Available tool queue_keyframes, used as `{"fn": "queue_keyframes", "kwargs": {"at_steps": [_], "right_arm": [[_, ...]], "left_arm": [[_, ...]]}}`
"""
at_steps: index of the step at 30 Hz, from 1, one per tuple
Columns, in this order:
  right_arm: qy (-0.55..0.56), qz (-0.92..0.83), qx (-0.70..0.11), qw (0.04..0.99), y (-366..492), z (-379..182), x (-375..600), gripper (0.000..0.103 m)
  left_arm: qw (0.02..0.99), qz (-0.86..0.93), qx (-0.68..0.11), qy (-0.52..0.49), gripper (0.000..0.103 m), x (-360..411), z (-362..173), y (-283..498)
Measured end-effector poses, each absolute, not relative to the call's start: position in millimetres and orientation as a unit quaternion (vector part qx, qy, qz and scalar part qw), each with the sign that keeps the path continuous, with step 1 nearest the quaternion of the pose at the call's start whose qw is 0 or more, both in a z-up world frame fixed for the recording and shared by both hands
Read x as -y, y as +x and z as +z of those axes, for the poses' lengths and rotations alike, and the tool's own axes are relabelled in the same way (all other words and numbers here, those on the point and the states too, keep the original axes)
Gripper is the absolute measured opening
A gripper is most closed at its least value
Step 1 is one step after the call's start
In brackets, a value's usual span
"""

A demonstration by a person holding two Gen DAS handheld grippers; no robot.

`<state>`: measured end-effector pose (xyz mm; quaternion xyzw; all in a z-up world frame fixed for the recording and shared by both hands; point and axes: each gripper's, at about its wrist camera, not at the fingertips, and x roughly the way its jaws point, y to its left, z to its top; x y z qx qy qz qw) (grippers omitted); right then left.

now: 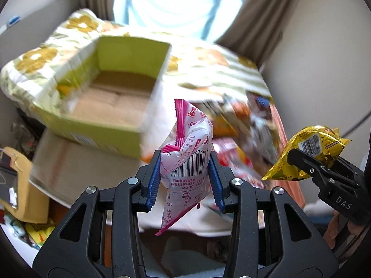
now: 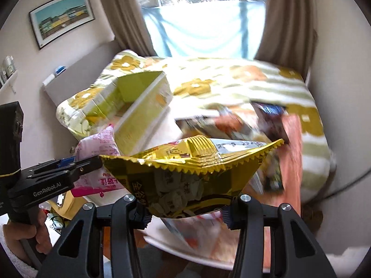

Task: Organize snacks
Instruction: 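Carry both bags over the yellow box and open both tools to drop them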

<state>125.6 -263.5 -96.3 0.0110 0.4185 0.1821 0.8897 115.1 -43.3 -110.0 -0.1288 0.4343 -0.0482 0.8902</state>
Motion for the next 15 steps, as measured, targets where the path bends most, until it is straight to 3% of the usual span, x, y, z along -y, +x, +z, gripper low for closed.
{"fn": "queue_keyframes", "kwargs": {"at_steps": [8, 15], "right_arm": [[-0.001, 0.224, -0.398, 0.889, 179.2, -68.6, 167.0, 0.043], [-0.006, 0.225, -0.425, 0.877, 228.6, -76.8, 82.5, 0.043]], "left_arm": [[0.903, -0.013, -0.407, -0.136, 0.035, -63.8, -82.7, 171.3], [0.886, -0.019, -0.447, -0.12, 0.035, -135.0, -104.9, 232.5]]}}
